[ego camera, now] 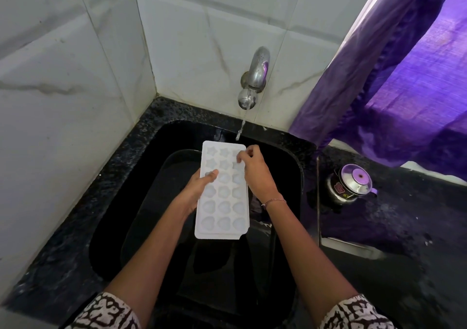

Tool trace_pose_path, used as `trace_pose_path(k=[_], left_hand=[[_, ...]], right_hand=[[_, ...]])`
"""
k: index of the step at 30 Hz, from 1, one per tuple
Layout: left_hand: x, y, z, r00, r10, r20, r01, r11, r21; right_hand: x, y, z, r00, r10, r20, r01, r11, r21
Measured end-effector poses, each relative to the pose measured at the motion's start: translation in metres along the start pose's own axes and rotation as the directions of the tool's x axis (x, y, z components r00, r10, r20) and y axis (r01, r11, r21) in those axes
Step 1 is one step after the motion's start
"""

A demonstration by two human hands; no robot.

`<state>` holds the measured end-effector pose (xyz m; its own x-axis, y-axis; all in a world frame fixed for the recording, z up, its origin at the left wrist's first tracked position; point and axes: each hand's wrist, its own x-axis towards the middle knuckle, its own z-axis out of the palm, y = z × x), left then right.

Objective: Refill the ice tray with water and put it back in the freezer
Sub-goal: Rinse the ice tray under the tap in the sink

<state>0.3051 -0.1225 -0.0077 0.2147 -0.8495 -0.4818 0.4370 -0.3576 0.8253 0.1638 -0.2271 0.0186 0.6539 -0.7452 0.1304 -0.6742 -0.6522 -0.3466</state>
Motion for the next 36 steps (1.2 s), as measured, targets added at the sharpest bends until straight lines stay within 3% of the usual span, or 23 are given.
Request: trace_pose_path(k=[2, 6, 11, 23, 29, 33, 36], left_hand=[[0.0, 0.001, 0.001, 1.0, 0.003, -0.005, -0.003, 1.0, 0.005], [0.002, 0.006, 0.005, 1.0, -0.002, -0.018, 0.002, 1.0, -0.014], [0.003, 0.018, 0.006, 0.999, 0.001, -0.037, -0.002, 0.999, -0.033], [0.007, 0.033, 0.016, 0.999, -0.041, -0.024, 0.041, 0.999, 0.029], [0.004, 0.035, 0.017, 0.997, -0.068, -0.041, 0.069, 0.997, 0.038], [0.002, 0.036, 0.023, 0.993, -0.088, -0.073, 0.091, 0.995, 0.036], [0.001, 0.039, 0.031, 0.992, -0.078, -0.103, 0.087, 0.993, 0.081]], right_hand=[[-0.007, -0.002, -0.002, 0.998, 0.05, 0.042, -0.049, 0.998, -0.031], [-0.012, -0.007, 0.001, 0.995, 0.097, -0.037, -0.099, 0.993, -0.068], [-0.007, -0.007, -0.004, 0.997, 0.076, -0.003, -0.076, 0.994, -0.079], [0.0, -0.005, -0.014, 0.991, 0.108, -0.082, -0.126, 0.958, -0.259], [-0.001, -0.011, -0.01, 0.97, 0.138, -0.198, -0.17, 0.973, -0.155], [0.002, -0.018, -0.009, 0.987, 0.03, -0.156, -0.052, 0.989, -0.137], [0.001, -0.019, -0.005, 0.987, 0.046, -0.154, -0.072, 0.982, -0.172]])
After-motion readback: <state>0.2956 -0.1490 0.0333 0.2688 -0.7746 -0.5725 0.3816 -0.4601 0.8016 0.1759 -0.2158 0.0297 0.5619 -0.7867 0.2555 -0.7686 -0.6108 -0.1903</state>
